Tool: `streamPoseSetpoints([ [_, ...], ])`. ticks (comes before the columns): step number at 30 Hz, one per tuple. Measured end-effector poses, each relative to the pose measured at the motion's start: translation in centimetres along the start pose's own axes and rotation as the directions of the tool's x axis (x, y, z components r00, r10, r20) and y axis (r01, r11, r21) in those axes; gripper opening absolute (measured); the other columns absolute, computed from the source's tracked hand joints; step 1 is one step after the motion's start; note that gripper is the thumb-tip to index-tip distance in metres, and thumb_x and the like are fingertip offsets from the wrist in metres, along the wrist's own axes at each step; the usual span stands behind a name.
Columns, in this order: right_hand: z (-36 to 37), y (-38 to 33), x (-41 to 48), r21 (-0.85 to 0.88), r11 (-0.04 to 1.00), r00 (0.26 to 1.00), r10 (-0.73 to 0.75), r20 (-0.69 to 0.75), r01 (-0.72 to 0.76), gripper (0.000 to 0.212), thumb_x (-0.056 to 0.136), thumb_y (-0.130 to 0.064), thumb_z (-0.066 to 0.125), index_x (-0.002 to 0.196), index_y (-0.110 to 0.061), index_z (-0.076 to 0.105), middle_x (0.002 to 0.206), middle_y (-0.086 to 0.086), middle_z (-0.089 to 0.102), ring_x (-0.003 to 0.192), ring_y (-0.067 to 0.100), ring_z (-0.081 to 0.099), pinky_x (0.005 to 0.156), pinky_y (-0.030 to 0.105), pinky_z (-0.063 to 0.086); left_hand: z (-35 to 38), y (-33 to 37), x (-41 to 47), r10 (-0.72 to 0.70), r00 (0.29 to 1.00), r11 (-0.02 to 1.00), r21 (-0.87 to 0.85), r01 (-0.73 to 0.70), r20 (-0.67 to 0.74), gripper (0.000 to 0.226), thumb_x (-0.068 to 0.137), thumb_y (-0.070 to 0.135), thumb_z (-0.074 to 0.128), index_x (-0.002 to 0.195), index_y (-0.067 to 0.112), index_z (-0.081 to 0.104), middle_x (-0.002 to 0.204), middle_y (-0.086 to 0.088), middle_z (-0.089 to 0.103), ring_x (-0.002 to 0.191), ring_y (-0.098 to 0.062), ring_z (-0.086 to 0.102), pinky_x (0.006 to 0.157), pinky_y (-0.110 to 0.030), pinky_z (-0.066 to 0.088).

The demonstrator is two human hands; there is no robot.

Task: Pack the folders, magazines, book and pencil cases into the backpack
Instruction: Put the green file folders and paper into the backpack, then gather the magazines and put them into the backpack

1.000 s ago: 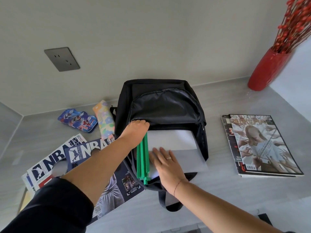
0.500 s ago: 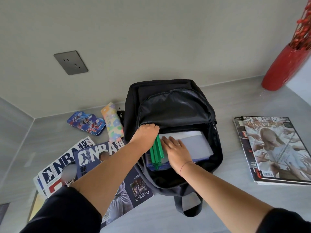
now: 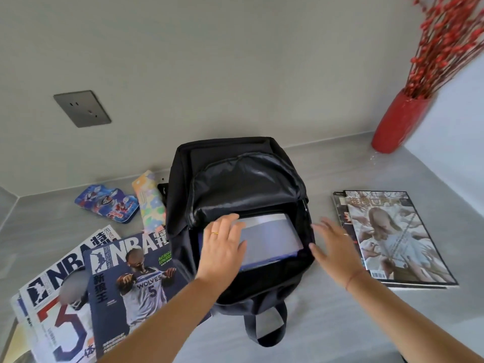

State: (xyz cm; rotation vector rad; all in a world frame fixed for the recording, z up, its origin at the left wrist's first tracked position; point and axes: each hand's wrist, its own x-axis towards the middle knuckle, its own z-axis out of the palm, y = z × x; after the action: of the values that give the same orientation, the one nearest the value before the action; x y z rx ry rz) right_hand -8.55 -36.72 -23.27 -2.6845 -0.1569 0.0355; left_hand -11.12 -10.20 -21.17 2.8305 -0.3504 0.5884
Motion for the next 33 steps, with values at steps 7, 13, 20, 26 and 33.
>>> streamPoseSetpoints([
  [7,-4.0,8.1,1.3,-0.032,0.844,0.844,0.536,0.014,-0.536,0.054,0.088,-0.04,0.05,0.136,-0.016,0.038,0.144,0.017,0.035,0.126,0.037,0.041,0.102,0.045,0.036,2.5,11.2,5.3,-0.271,0.916,0.752,-0.529,0.393,0.295,0.026,0.09,0.018,0.055,0.116,0.015,0.053,0.12,0.004,0.047,0.111,-0.011,0.046,0.1,-0.026,0.039],
  [13,-5.3,6.4,0.5,0.195,0.917,0.935,0.355,0.006,-0.349,0.04,0.087,-0.025,0.053,0.126,-0.016,0.05,0.119,0.008,0.055,0.106,0.025,0.057,0.091,0.036,0.048,3.8,12.1,7.8,-0.397,0.852,0.701,-0.487,0.521,0.34,0.029,0.092,0.02,0.055,0.12,0.015,0.052,0.123,0.001,0.046,0.114,-0.017,0.048,0.099,-0.033,0.044],
  [20,-1.6,-8.6,1.4,0.516,0.853,0.996,-0.066,-0.053,0.084,0.019,0.086,-0.005,0.054,0.097,-0.011,0.068,0.096,-0.001,0.07,0.086,0.012,0.063,0.082,0.024,0.05,0.0,3.8,4.5,-0.551,0.828,0.742,-0.396,0.542,0.1,0.025,0.091,0.016,0.054,0.116,0.015,0.054,0.118,0.001,0.051,0.113,-0.017,0.049,0.094,-0.036,0.045],
  [26,3.1,-21.0,-1.5,0.583,0.774,0.918,-0.379,0.114,0.247,0.03,0.088,-0.003,0.044,0.11,-0.013,0.062,0.108,-0.001,0.065,0.098,0.009,0.061,0.09,0.016,0.046,-3.9,-5.3,-3.2,-0.754,0.652,0.646,-0.265,0.716,-0.076,0.024,0.086,0.006,0.058,0.11,0.007,0.057,0.113,-0.013,0.056,0.1,-0.032,0.055,0.084,-0.04,0.044],
  [33,12.2,-28.2,-3.9,0.459,0.872,0.669,-0.443,0.597,0.169,0.055,0.09,-0.011,0.048,0.142,-0.008,0.031,0.15,0.009,0.03,0.141,0.022,0.027,0.117,0.029,0.021,-6.8,-13.7,-12.4,-0.998,0.049,0.041,-0.237,0.971,0.029,0.038,0.081,0.006,0.059,0.118,-0.001,0.048,0.125,-0.024,0.047,0.115,-0.04,0.044,0.097,-0.048,0.04],
])
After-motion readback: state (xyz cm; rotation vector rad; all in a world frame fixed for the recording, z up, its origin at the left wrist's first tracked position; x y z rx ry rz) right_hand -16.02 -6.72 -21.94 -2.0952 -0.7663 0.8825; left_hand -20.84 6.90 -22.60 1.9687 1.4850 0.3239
